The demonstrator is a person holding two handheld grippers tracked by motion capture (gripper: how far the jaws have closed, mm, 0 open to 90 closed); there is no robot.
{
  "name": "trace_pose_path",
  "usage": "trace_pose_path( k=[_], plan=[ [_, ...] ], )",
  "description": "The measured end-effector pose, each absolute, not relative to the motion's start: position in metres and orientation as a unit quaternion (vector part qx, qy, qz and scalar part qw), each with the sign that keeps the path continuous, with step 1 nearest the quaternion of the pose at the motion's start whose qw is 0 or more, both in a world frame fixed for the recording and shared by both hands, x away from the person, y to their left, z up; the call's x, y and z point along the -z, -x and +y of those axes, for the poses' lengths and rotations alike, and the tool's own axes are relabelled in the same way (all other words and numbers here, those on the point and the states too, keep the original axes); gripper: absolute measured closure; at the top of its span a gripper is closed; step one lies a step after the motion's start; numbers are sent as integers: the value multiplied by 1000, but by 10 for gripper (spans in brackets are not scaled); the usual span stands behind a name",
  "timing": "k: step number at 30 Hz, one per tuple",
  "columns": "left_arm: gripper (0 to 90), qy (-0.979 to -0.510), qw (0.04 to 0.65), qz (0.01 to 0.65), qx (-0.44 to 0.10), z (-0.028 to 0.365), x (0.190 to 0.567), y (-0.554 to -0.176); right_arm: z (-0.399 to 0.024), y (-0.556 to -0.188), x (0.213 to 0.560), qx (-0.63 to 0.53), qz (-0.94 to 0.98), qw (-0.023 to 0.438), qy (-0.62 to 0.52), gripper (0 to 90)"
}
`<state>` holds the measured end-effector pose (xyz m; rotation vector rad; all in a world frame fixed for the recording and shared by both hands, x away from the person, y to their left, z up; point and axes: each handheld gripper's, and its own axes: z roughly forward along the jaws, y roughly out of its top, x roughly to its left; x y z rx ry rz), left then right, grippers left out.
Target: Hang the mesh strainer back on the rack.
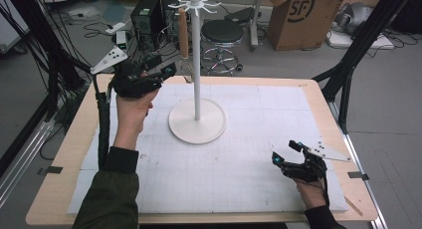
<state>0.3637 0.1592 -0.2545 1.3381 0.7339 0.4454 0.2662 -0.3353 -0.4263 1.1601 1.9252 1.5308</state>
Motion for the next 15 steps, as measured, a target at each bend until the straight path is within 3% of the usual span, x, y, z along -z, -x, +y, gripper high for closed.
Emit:
trace_pose_path(
  k=[15],
  plan=[
    [284, -634, 684, 297, -205, 164, 294, -325, -333, -265, 426, -549, 694, 210, -416, 119]
  ],
)
